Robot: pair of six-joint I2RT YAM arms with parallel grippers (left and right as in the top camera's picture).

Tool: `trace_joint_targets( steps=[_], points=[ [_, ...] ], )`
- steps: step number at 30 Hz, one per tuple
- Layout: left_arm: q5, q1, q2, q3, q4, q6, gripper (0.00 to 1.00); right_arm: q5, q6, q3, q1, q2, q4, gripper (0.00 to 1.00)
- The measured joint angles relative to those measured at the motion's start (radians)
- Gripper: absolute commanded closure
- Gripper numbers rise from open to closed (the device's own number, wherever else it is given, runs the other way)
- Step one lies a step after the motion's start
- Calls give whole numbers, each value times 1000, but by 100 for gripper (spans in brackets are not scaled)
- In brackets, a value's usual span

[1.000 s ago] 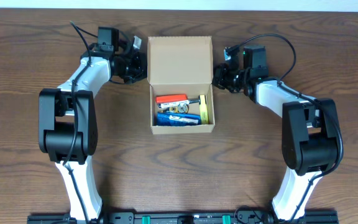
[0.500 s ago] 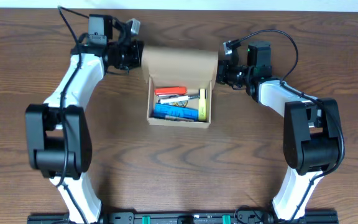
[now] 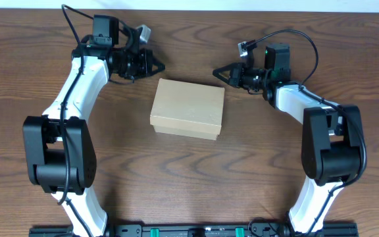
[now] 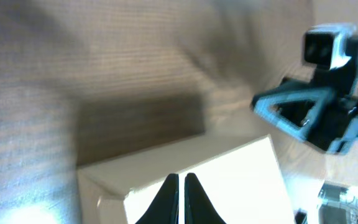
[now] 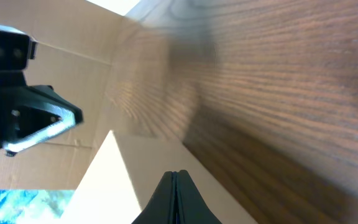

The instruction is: Pack container

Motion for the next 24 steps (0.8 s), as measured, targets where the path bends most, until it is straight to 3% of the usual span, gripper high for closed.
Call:
trace_joint_targets(
  steps=[4, 12, 17, 24],
  points=[
    [-28, -1, -39, 0, -136, 100, 94, 0, -56, -4, 0, -93, -155, 98],
    [-108, -40, -246, 0, -409, 327, 94, 131, -285, 1, 43, -420, -682, 98],
    [-114, -72, -287, -62, -383, 390, 94, 245, -385, 0, 132, -470, -809, 98],
    [-125, -92, -272, -269, -243, 386, 94, 355, -416, -68, 205, -468, -772, 99]
  ],
)
